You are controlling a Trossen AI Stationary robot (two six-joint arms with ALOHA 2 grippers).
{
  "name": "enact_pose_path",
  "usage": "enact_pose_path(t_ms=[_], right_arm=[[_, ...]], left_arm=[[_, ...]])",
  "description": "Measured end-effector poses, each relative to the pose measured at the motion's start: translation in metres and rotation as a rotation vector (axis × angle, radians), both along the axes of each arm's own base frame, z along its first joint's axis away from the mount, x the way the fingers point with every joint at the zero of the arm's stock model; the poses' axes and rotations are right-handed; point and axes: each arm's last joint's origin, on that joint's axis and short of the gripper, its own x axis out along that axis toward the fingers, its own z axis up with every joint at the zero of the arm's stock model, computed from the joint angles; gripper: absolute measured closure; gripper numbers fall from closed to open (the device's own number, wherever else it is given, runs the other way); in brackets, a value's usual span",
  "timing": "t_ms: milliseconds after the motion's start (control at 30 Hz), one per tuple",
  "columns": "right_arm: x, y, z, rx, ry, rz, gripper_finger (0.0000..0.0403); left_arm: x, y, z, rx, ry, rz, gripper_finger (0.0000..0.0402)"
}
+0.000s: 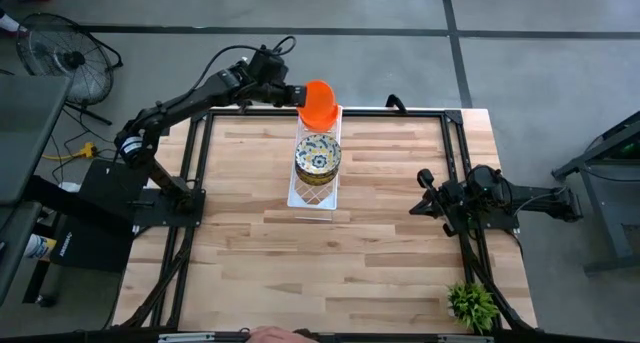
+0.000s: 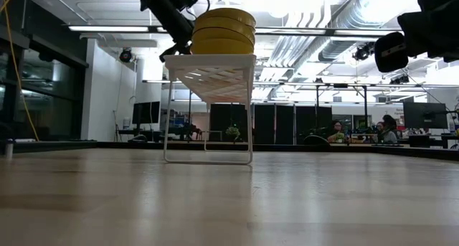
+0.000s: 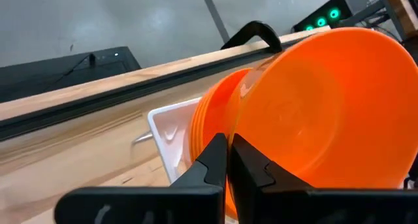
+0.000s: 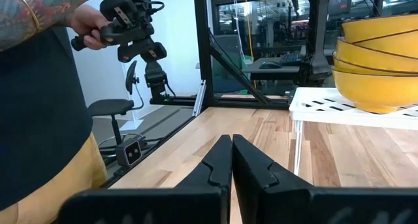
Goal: Pick & Place Mini bowls
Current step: Stack the orange bowl on the stacked orange bowls on the shelf, then return to Home Position
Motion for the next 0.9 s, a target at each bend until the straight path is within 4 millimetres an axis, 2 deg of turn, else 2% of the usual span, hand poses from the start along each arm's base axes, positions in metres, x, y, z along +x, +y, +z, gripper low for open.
enact_pose_path(t_ms=[200,633,800,900], right_arm=[[0.000,0.000,0.000,0.000,0.001,0.000,0.0402],[0.000,0.000,0.000,0.000,0.001,-0.001,0.0402],[0.000,0.000,0.000,-0.001,0.000,0.016,0.0402],[0.000,0.000,0.000,-0.001,0.000,0.017,0.0402]], left_arm=[[0.001,-0.001,0.000,0.009,0.003,-0.048,0.0391],[0.000,-0.001,-0.001,0.056,0.041,-0.114,0.0296],[-0.006,-0.005,0.018,0.214,0.019,-0.166,0.0279],[-0.011,-0.012,0.027,0.319,0.067,-0.212,0.0279]])
